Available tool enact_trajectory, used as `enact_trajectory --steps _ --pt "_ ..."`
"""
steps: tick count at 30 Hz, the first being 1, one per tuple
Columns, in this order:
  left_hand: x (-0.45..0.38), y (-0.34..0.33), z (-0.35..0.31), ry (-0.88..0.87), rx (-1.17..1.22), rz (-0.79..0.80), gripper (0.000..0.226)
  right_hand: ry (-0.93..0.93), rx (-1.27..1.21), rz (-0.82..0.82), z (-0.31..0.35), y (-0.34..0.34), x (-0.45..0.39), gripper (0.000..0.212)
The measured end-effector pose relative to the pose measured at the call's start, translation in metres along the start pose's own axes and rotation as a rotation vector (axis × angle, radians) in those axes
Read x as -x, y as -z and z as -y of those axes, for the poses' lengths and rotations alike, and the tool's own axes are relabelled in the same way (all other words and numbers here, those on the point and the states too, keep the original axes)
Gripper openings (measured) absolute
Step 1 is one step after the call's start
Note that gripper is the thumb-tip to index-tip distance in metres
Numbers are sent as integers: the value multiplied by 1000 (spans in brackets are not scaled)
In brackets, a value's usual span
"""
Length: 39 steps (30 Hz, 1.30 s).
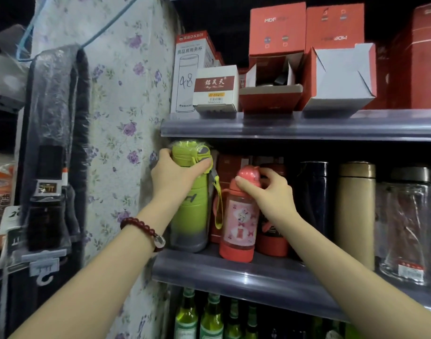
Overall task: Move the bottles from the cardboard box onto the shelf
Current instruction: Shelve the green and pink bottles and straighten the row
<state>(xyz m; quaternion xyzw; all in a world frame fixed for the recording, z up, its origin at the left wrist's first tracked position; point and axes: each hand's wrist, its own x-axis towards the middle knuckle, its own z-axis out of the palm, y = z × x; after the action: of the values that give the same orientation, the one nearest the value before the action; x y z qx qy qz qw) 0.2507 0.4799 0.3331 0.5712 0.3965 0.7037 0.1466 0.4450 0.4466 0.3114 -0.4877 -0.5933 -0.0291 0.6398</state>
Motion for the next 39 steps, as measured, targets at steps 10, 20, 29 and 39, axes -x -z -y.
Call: enact_trajectory --steps 10,20,29,39 --pt "2 -8 5 1 -10 54 72 -3 -57 36 -11 9 2 56" --pt "4 -12 13 -45 -30 149 77 55 40 127 -10 9 7 73" --pt "6 -8 42 -13 -48 137 86 33 0 124 -13 9 12 78" --pt "15 -16 48 -78 -72 68 85 19 -27 72 -17 1 20 71"
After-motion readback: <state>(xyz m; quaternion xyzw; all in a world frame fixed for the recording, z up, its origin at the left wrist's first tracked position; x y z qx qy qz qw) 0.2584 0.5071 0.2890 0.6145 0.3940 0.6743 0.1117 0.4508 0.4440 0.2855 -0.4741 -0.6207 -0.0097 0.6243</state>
